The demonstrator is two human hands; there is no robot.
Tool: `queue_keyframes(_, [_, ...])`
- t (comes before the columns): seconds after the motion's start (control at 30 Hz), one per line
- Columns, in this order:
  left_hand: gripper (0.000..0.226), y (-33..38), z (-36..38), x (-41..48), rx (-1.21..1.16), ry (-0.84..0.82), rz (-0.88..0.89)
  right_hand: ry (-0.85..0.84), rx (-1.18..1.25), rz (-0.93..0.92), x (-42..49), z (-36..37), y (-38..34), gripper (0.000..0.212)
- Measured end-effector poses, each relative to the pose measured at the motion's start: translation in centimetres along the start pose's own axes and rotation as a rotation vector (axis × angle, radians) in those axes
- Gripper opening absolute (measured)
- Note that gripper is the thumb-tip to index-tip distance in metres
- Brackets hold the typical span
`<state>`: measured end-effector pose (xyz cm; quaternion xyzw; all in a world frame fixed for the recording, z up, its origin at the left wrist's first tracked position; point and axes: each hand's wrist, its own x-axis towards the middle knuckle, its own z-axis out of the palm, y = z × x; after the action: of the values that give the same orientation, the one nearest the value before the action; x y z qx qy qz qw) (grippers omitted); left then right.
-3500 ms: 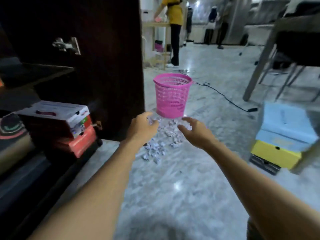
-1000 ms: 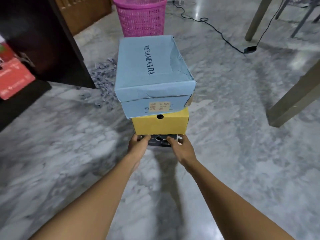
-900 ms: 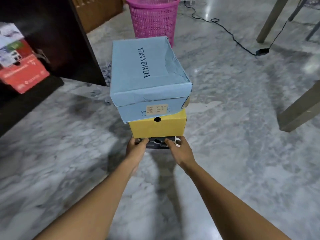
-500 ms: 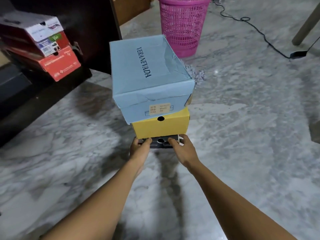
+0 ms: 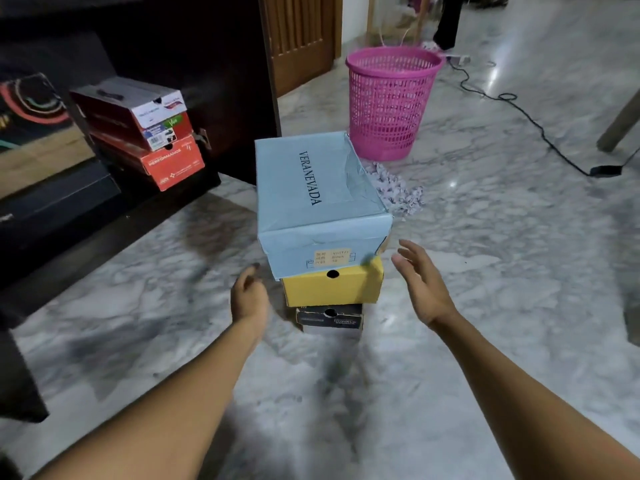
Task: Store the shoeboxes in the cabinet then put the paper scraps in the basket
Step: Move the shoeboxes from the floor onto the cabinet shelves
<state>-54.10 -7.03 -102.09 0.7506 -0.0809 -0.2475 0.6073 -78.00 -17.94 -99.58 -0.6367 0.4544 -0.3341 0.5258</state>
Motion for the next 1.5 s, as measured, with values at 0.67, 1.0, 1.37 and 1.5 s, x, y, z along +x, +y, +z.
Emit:
queue_keyframes(0.67, [0.043,13.1,-1.7,2.0,-0.2,-0.414,-0.071,-0.123,0.061,-0.073,6.9,6.1,-11.2,0.056])
queue_keyframes(1.0, [0.053,25.1,-6.8,7.4,-0.381,-0.217,0.059,-0.17,0.118,-0.319,13.2,13.4,-23.5,0.033])
queue_keyframes(1.37, [0.074,38.7,-10.9,13.9,-0.391,-0.056,0.245,-0.006,0.097,-0.443,20.4,24.1,-37.3,0.069])
queue_keyframes(1.5, [0.076,40.6,-11.5,17.2,-0.332,-0.099,0.28,0.071,0.11,-0.45,23.5,26.6,-40.3,0.079])
